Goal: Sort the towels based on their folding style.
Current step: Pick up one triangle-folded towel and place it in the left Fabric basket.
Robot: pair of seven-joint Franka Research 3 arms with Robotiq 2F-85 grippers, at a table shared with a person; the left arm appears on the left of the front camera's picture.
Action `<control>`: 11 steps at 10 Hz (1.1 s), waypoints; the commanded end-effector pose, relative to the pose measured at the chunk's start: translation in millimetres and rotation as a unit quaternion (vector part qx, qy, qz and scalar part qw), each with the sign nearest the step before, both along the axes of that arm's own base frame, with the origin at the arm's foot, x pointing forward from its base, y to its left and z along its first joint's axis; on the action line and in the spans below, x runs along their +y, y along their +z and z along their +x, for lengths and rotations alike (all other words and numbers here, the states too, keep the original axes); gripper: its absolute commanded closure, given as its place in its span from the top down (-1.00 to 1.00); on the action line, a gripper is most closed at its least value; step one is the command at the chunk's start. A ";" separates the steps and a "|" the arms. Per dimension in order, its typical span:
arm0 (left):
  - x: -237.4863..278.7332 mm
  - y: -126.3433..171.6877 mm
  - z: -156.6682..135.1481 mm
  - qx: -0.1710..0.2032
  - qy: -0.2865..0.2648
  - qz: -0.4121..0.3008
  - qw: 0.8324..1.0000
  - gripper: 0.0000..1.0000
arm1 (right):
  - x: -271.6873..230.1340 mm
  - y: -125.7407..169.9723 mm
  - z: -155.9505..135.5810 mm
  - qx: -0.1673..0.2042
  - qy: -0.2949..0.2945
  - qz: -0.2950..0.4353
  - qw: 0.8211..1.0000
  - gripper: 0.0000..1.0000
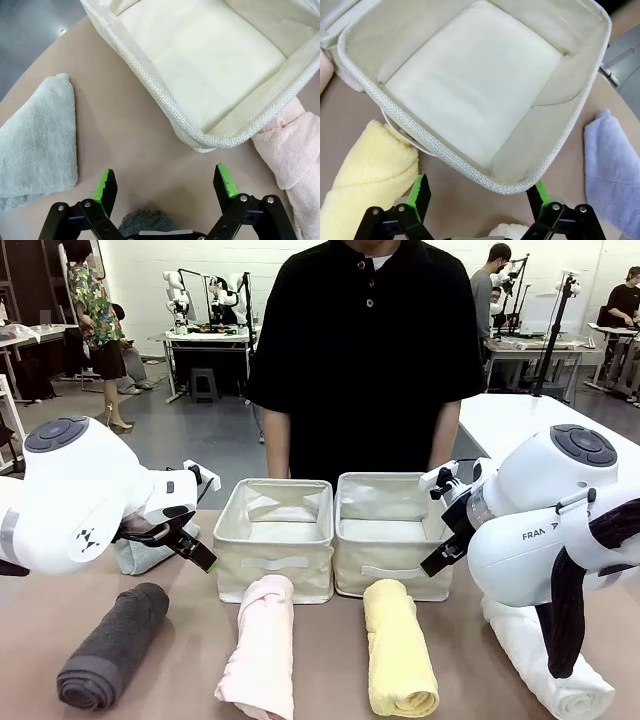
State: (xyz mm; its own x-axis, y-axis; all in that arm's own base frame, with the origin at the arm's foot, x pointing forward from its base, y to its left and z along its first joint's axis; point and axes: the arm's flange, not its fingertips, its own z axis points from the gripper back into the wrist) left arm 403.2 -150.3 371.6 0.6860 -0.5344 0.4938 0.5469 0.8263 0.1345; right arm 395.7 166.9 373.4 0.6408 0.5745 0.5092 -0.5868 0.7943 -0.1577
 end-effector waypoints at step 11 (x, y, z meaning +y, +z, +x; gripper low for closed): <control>7.4 43.8 -8.5 -0.006 0.000 0.004 1.000 1.00 | -3.5 41.5 -17.0 -0.016 -0.018 -0.004 1.000 1.00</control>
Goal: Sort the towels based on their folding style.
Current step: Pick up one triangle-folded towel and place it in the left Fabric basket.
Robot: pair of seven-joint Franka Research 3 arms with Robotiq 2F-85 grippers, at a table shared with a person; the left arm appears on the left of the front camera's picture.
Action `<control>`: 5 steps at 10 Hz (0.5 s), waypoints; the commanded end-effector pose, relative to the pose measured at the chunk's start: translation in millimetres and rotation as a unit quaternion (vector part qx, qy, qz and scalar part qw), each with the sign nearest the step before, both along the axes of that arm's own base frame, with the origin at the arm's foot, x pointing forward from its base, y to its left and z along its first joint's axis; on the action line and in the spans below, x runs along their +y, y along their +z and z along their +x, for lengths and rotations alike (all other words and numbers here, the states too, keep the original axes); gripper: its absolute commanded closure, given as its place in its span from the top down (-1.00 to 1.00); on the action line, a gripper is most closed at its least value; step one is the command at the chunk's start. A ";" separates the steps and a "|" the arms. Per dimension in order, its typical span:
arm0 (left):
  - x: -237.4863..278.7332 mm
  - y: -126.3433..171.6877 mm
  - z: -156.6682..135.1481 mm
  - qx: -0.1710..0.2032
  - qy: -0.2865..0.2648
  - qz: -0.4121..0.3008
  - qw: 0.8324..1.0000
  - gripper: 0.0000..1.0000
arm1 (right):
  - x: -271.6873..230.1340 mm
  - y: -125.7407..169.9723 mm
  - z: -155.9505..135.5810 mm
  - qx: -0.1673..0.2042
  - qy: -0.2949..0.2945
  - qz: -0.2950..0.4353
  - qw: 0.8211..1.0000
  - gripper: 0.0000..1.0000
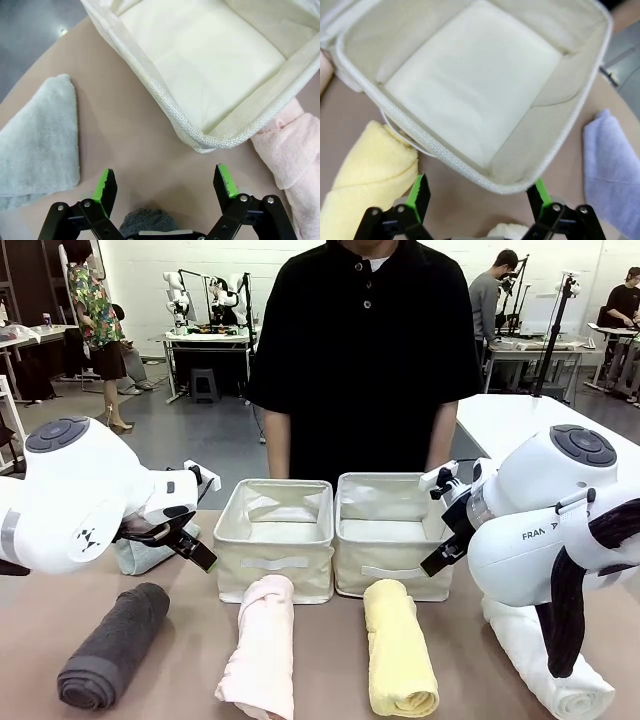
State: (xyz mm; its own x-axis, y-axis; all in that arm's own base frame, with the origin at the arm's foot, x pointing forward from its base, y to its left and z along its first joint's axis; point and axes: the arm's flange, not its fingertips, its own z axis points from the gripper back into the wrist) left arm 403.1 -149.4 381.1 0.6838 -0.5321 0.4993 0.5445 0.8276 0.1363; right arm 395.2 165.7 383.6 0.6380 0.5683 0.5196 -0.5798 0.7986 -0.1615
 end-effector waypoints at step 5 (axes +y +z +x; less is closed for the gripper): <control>16.0 223.8 -58.9 -0.003 -0.056 0.053 0.997 1.00 | -14.7 249.3 -87.4 -0.045 -0.088 -0.039 0.994 1.00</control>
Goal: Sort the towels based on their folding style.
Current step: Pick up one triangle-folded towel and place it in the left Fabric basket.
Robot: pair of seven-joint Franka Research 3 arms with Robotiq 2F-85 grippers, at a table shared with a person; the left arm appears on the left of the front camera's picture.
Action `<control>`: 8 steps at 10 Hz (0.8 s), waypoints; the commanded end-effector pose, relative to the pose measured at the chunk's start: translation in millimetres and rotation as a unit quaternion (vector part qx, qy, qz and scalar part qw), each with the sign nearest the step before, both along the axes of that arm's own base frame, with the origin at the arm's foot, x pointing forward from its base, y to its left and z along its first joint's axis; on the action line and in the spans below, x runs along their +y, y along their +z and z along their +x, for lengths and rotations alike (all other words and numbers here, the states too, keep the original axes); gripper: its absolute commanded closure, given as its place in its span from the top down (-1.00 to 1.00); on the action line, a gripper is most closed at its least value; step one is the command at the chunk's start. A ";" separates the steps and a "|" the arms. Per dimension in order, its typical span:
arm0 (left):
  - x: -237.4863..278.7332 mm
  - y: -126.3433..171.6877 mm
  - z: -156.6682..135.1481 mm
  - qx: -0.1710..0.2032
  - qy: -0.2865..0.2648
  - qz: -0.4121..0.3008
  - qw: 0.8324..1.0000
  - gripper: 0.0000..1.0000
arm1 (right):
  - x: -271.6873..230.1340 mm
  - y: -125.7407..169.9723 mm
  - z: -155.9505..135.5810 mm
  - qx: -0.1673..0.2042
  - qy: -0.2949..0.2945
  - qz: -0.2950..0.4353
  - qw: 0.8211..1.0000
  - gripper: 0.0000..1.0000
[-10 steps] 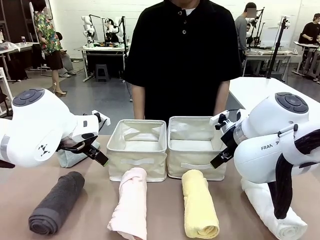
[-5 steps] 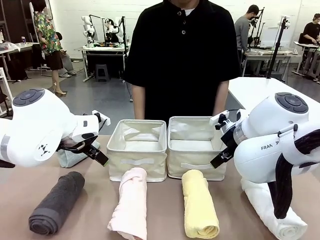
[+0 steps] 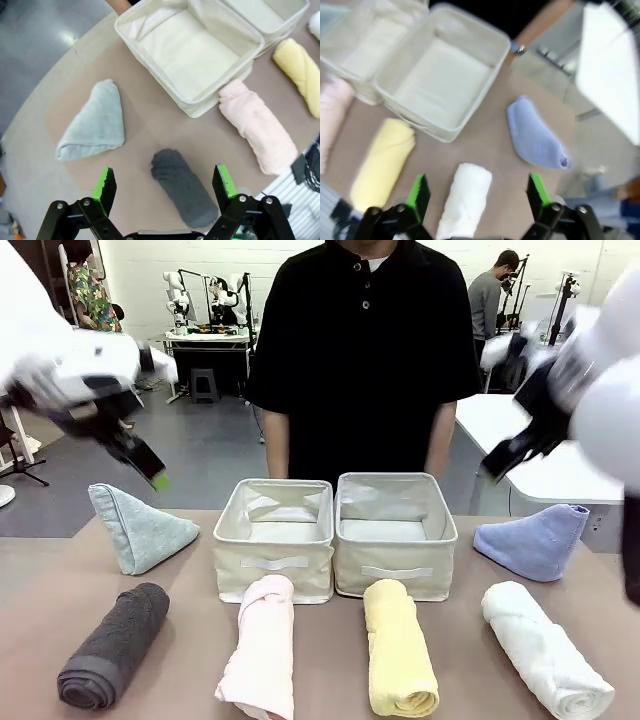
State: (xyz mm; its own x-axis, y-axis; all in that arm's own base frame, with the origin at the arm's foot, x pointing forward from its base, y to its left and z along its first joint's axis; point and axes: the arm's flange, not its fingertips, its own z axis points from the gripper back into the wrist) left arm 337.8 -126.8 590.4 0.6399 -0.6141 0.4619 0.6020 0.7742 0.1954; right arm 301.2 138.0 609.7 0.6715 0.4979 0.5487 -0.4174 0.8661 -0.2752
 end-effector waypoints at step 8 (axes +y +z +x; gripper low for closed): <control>-8.2 51.1 -14.8 -0.012 -0.021 0.015 1.000 1.00 | 7.1 70.1 -27.3 -0.022 0.004 0.003 1.000 1.00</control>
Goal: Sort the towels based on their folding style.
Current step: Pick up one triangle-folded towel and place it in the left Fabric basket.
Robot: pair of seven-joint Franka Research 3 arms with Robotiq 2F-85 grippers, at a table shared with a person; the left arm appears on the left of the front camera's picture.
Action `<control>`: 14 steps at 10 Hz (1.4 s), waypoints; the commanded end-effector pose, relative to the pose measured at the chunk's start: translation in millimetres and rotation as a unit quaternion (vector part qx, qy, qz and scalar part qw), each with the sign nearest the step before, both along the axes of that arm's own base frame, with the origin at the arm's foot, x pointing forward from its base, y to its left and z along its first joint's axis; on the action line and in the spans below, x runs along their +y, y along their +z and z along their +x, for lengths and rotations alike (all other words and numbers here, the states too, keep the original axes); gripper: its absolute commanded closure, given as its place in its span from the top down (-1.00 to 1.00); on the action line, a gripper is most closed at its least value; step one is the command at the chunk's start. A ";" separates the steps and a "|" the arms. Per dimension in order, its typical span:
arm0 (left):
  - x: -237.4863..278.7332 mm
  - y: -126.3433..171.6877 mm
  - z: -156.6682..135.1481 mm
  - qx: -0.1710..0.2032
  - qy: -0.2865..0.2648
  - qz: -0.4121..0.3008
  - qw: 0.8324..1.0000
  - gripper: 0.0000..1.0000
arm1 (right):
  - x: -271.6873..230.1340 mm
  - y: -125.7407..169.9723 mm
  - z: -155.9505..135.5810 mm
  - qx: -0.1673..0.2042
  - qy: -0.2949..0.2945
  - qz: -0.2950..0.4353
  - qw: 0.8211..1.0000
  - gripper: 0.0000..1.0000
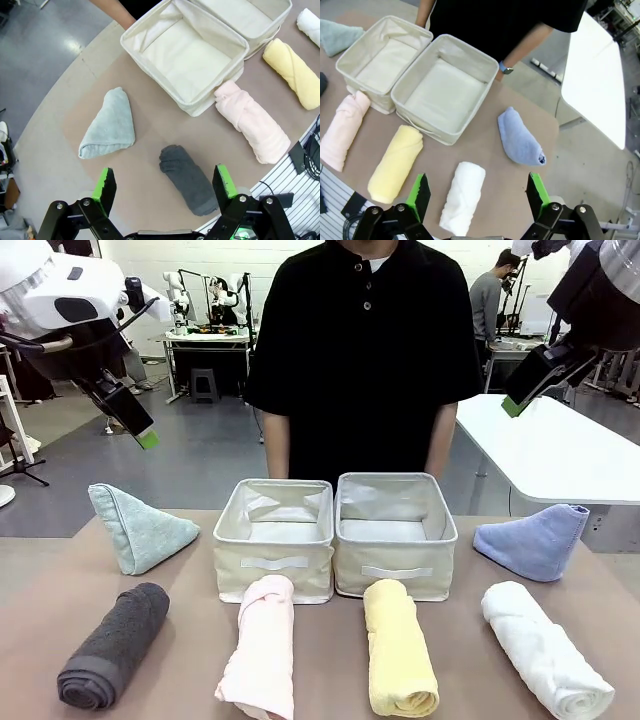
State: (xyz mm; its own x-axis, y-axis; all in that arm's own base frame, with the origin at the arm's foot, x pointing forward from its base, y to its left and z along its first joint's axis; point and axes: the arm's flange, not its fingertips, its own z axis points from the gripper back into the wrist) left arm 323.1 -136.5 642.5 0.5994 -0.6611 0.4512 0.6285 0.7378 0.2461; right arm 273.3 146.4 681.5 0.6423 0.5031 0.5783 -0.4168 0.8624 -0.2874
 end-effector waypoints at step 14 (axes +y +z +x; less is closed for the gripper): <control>278.6 -1.7 15.4 -0.047 -0.190 -0.416 0.888 1.00 | -322.6 -14.7 27.7 0.047 0.207 0.422 0.881 1.00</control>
